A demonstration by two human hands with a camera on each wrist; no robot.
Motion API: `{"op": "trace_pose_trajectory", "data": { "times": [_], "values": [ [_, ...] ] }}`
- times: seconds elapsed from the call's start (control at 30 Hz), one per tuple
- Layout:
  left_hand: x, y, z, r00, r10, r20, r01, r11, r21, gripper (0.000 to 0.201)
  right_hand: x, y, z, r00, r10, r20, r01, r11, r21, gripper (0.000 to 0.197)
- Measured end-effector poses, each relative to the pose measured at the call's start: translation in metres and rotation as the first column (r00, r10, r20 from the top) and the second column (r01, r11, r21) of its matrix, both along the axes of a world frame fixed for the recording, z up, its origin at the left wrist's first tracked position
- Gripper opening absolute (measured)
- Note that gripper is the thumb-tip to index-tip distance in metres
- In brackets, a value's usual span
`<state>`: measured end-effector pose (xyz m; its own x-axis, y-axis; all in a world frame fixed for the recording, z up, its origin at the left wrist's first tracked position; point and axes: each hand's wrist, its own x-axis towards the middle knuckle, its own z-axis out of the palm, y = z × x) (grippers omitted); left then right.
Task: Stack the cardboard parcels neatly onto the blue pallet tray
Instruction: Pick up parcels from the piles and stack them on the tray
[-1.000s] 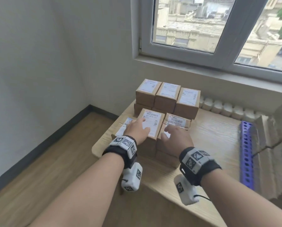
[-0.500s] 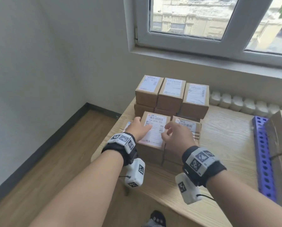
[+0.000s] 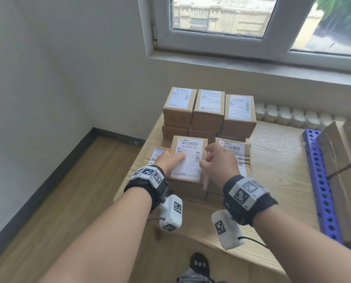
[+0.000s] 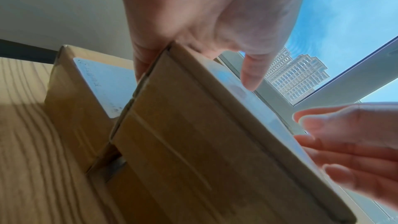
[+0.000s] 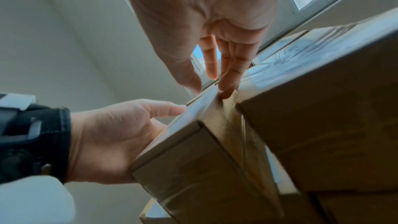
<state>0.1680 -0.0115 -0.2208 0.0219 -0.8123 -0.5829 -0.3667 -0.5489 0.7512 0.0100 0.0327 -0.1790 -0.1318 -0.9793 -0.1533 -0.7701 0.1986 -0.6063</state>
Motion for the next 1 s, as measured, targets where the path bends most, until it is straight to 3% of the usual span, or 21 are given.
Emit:
{"op": "trace_pose_trajectory", "data": {
  "times": [0.07, 0.2, 0.33, 0.43, 0.6, 0.8, 1.0],
  "values": [
    [0.009, 0.001, -0.003, 0.998, 0.043, -0.05, -0.043, 0.999, 0.006, 0.078, 0.008, 0.003, 0.0, 0.999, -0.016, 0.031, 0.017, 1.0, -0.013, 0.044],
    [0.022, 0.004, -0.009, 0.984, 0.095, -0.154, -0.1, 0.995, -0.029, 0.059, 0.023, 0.009, 0.0, 0.998, -0.04, 0.039, 0.042, 0.998, -0.041, 0.046],
    [0.033, 0.007, -0.004, 0.977, 0.102, -0.186, -0.12, 0.989, -0.087, 0.072, 0.032, 0.016, 0.002, 0.994, -0.084, 0.075, 0.089, 0.994, -0.066, 0.039],
    [0.042, 0.016, 0.017, 0.98, 0.079, -0.185, -0.112, 0.978, -0.177, 0.048, 0.038, 0.022, 0.008, 0.984, -0.119, 0.133, 0.134, 0.985, -0.109, 0.042],
    [0.051, 0.028, 0.033, 0.969, -0.059, -0.238, -0.007, 0.963, -0.268, 0.038, 0.04, 0.039, 0.024, 0.962, -0.125, 0.243, 0.178, 0.962, -0.208, 0.044],
    [0.04, 0.043, 0.051, 0.922, -0.131, -0.363, 0.018, 0.954, -0.298, 0.048, 0.029, 0.064, 0.032, 0.918, -0.177, 0.355, 0.269, 0.935, -0.23, 0.046],
    [0.008, 0.058, 0.054, 0.895, -0.203, -0.397, 0.037, 0.921, -0.388, 0.066, 0.001, 0.101, 0.039, 0.858, -0.246, 0.452, 0.38, 0.895, -0.235, 0.042]
  ]
}}
